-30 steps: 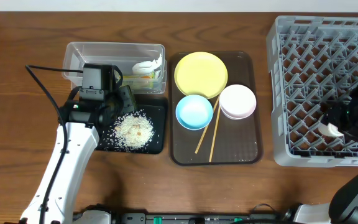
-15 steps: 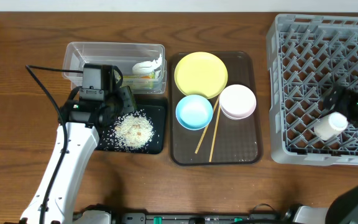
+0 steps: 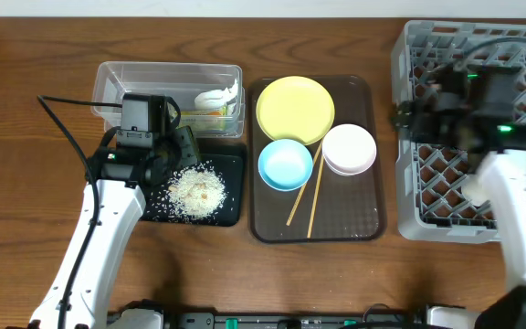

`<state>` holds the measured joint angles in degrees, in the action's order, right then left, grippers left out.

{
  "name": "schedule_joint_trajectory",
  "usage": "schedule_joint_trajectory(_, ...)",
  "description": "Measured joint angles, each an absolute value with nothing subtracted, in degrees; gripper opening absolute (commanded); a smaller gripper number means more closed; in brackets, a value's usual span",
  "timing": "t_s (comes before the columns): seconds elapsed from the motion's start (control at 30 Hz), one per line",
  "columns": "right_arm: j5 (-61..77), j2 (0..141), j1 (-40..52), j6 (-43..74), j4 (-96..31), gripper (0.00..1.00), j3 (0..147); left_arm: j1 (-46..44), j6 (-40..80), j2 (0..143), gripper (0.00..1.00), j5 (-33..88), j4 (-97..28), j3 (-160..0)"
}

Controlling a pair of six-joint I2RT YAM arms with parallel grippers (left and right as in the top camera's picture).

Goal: Sort waste into correct bins and load items into the dishwasher rack
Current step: 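Grasp the pink bowl with the right gripper and lift it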

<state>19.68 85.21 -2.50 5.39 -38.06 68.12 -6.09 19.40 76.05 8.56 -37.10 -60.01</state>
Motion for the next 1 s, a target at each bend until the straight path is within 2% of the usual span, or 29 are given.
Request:
schedule_joint_trajectory(0.03, 17.8, 85.84, -0.64, 6.83, -37.39, 0.37, 67.59, -6.09, 19.4, 76.05, 0.51, 8.56, -37.1, -60.01)
schedule_joint_trajectory(0.07, 15.49, 86.76, 1.28, 8.23, -36.69, 0.35, 67.05, -6.09, 19.4, 76.05, 0.51, 8.56, -37.1, -60.01)
schedule_joint_trajectory(0.27, 4.4, 94.04, 8.27, 15.09, -35.0, 0.4, 65.56, -6.09, 19.4, 76.05, 0.51, 8.56, -37.1, -60.01)
schedule_joint_trajectory(0.4, 1.54, 99.2, 10.0, 17.06, -33.69, 0.39, 65.47, -6.09, 19.4, 76.05, 0.51, 8.54, -37.1, -60.01)
schedule_joint_trajectory(0.5, 0.49, 102.63, 10.26, 18.57, -32.49, 0.28, 65.41, -6.09, 19.4, 76.05, 0.51, 8.56, -37.1, -60.01)
schedule_joint_trajectory(0.6, -0.05, 104.51, 10.24, 19.9, -31.92, 0.09, 65.39, -6.09, 19.4, 76.05, 0.51, 8.56, -37.12, -60.01)
schedule_joint_trajectory(0.67, -0.27, 105.21, 10.24, 20.91, -31.86, 0.01, 65.28, -6.09, 19.4, 76.05, 0.51, 8.56, -37.21, -60.01)
schedule_joint_trajectory(1.0, -2.26, 102.37, 9.43, 19.92, -31.83, 0.01, 65.23, -6.09, 19.4, 76.05, 0.52, 8.56, -37.65, -60.01)
